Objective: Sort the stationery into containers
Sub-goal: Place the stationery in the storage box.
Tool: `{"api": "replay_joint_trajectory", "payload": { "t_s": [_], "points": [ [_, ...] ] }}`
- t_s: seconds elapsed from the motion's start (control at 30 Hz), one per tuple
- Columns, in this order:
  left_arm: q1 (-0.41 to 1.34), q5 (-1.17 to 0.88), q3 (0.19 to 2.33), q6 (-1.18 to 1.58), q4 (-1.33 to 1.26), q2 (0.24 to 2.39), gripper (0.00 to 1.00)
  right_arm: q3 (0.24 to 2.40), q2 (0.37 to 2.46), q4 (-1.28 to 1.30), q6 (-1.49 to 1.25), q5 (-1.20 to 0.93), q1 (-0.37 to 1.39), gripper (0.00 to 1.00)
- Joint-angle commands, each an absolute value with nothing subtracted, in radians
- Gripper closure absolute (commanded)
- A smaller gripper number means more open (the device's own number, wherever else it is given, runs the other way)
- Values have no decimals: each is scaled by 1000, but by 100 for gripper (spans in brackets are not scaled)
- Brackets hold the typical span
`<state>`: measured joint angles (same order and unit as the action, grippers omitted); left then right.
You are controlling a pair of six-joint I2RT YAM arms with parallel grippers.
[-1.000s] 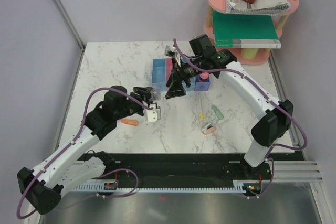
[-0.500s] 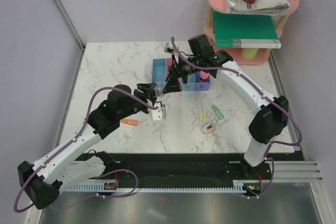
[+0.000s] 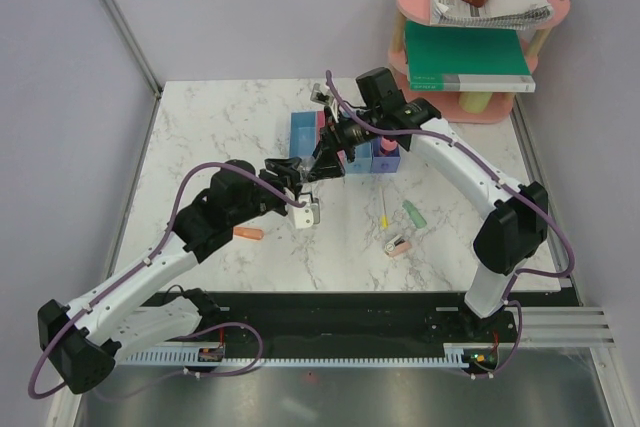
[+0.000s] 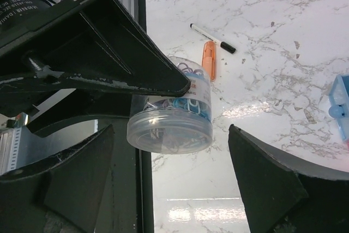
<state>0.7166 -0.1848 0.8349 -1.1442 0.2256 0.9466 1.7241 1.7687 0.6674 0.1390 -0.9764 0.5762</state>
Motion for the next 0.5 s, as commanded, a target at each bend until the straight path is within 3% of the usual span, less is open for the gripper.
{"api": "replay_joint_trajectory", "payload": {
  "t_s": [0.0,0.17,0.47],
  "points": [
    [724,-195,859,-1154,150,945,90,1703,1753,623,129,-1026,580,7],
    [724,-196,861,-1160,150,945,91,1674,1756,604,112,-1016,591,10],
    [724,-198,854,-1163,149,943,91,1680,1750,586,92,-985,595,32]
  ]
}}
